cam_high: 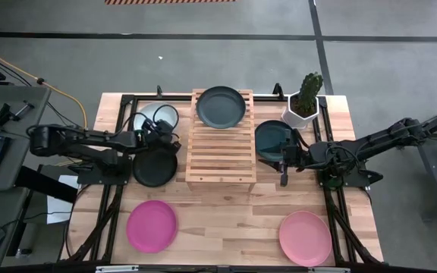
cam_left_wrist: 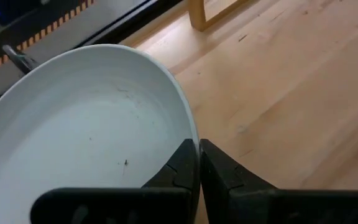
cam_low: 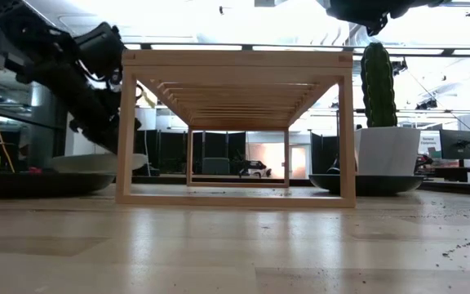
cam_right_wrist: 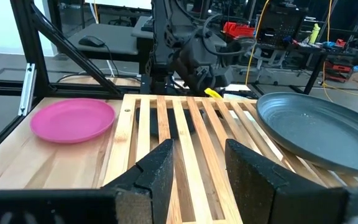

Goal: Place and stack plates onto a shelf
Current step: Put the white plate on the shelf

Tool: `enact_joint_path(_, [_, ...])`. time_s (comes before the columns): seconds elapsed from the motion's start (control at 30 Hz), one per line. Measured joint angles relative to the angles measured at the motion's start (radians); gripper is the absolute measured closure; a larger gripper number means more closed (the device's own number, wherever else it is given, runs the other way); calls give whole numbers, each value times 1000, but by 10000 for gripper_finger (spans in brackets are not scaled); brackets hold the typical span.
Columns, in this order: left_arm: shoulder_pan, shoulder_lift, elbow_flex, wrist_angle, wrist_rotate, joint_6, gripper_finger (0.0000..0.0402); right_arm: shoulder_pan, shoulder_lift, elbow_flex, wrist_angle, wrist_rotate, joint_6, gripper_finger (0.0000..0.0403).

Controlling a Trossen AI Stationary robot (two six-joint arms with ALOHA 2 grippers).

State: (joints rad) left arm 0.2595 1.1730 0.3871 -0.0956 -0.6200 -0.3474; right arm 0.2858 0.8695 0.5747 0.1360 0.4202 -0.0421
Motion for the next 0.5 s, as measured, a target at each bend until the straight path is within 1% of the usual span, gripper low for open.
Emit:
enact_joint_path(0.23, [-86, -90, 64, -205, -151, -62, 401, 0, 0, 0, -5, 0, 1, 267])
enact_joint_path(0.5, [-254, -185, 116, -222, -302, -34, 401, 0, 0, 0, -5, 0, 1, 267])
